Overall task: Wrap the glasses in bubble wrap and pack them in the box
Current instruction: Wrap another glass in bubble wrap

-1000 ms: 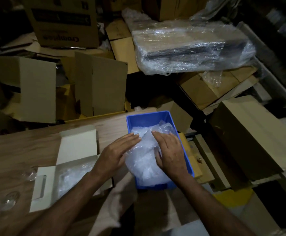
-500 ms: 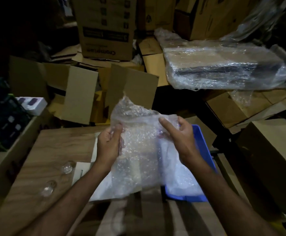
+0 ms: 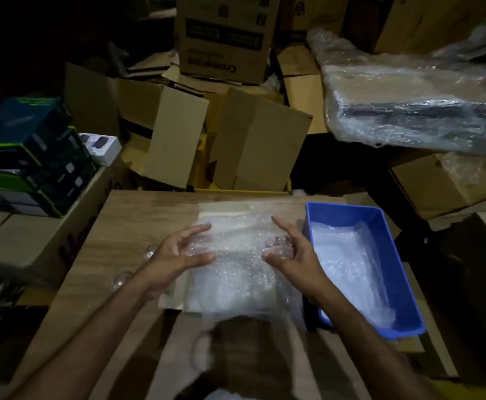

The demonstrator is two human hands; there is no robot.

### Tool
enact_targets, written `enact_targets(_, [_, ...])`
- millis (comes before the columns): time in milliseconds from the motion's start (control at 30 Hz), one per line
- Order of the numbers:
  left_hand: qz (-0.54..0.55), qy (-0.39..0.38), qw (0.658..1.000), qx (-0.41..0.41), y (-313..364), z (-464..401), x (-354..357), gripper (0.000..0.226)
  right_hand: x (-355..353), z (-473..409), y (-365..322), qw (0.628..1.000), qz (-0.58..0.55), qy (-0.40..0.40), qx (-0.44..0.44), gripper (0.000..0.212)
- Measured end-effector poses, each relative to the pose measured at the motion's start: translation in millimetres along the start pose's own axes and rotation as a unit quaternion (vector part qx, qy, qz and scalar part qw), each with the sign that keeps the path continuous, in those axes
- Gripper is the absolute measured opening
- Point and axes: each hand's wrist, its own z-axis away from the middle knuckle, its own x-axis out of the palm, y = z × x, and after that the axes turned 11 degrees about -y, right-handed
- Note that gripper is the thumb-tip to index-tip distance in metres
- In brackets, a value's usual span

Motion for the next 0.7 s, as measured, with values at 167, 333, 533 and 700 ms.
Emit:
enact_targets(167, [-0.169,0.010,0.985,-0.022,2,6,-10,0.075,-3,-6,-13,0.993,0.074,-0.068,0.068,0.067])
enact_targets(333, [-0.393,0.050,0.918,-0.019,-1,5,-15,0.025,3,-10,-22,0.955,0.269,-0.087,0.091,0.041])
enact_targets(533, [-0.149,0.016,0.988,0.026,8,23,-19,0.022,-6,-3,-46,0.987,0.042,-0.149,0.050,0.018])
enact_targets(700, [-0.007,0.063,0.998,0.025,7,22,1,0.026,3,-2,-27,0.964,-0.186,-0.101,0.160,0.066])
